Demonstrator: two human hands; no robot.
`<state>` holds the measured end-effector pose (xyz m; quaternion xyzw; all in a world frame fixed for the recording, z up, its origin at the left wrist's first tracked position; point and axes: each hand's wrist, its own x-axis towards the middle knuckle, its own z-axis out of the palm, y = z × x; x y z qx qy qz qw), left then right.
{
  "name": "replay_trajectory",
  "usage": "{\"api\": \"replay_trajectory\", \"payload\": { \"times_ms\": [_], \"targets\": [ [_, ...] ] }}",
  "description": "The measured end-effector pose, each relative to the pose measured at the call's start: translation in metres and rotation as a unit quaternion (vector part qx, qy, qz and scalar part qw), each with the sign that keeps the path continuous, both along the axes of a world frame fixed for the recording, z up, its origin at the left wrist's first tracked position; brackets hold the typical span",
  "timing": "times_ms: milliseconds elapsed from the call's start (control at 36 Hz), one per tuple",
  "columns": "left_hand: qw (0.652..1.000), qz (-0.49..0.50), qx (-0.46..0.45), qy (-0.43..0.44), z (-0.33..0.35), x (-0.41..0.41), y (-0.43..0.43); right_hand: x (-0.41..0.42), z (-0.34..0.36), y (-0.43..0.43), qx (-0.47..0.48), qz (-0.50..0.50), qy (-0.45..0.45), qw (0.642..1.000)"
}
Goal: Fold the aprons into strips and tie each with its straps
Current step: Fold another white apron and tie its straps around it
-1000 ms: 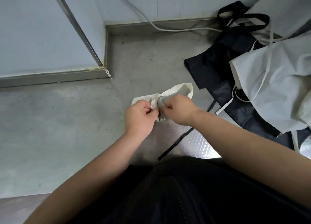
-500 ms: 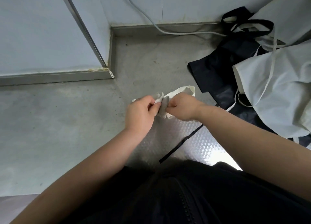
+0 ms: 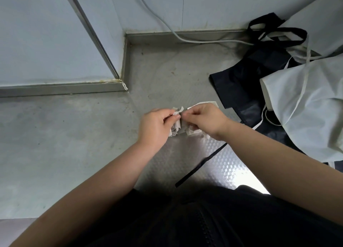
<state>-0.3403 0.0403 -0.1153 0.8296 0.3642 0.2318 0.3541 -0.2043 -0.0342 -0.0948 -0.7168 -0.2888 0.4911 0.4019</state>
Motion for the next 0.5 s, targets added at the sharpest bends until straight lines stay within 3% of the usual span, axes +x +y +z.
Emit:
{"api": "replay_trajectory", "payload": {
  "times_ms": [111, 167, 361, 500],
  "targets": [
    [1.0, 0.002, -0.008, -0.001, -0.002, 0.0, 0.001, 0.007, 0.005, 0.002, 0.0, -0.023, 0.218, 0.976],
    [1.0, -0.002, -0.025, -0.012, -0.005, 0.0, 0.0, 0.008, 0.004, 0.003, 0.004, -0.011, 0.246, 0.969],
    [0.995, -0.019, -0.078, -0.064, -0.011, -0.007, -0.002, 0.008, -0.006, 0.0, 0.028, 0.028, 0.147, 0.988],
    [0.981, -0.001, -0.174, -0.084, -0.009, -0.005, -0.004, 0.001, -0.005, 0.002, 0.041, 0.048, 0.035, 0.997]
  ]
}}
